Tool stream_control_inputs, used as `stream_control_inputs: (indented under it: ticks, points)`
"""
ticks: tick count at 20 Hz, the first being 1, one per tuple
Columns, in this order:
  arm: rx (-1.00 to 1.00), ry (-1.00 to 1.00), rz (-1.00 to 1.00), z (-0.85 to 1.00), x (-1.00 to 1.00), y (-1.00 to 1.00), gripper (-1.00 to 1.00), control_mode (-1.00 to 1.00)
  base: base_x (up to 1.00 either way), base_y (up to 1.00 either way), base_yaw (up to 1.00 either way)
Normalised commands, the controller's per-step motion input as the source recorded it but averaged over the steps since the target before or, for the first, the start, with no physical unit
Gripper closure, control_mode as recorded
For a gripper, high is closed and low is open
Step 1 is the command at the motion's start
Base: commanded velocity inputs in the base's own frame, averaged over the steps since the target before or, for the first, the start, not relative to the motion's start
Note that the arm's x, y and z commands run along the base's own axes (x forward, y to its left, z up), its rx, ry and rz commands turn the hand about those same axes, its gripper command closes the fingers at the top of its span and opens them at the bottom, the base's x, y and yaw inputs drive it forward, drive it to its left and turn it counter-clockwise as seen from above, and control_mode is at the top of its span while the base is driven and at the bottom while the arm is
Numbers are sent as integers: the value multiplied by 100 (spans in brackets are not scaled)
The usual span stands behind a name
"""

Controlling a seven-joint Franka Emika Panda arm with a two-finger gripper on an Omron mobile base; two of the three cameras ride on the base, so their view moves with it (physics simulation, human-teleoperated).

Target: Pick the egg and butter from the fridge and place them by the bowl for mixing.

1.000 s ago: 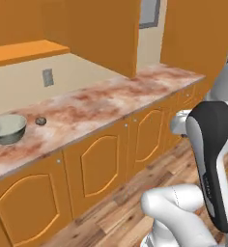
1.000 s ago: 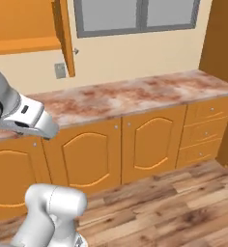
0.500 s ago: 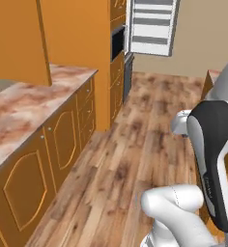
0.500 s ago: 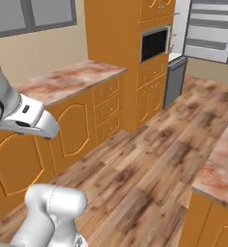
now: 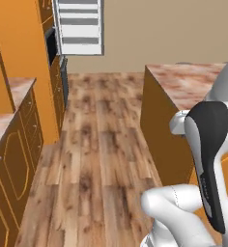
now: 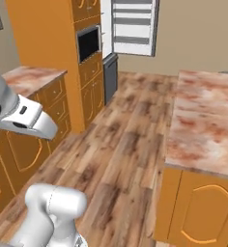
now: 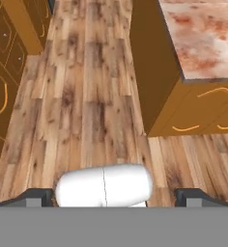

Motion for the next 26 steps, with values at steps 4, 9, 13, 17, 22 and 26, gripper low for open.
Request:
stream_control_inputs:
  ticks: [4, 9, 13, 17, 22, 26]
  points:
    - [0, 0, 0, 0, 0, 0, -100, 100, 86, 57, -32]
    - [0, 0, 0, 0, 0, 0, -100, 100, 100, 31, -6]
    - [0, 0, 0, 0, 0, 0, -100, 100, 100, 5, 0]
    - [0, 0, 0, 0, 0, 0, -100, 100, 100, 0, 0]
    - [0, 0, 0, 0, 0, 0, -100, 100, 100, 0, 0]
    - [0, 0, 0, 0, 0, 0, -100, 100, 100, 0, 2]
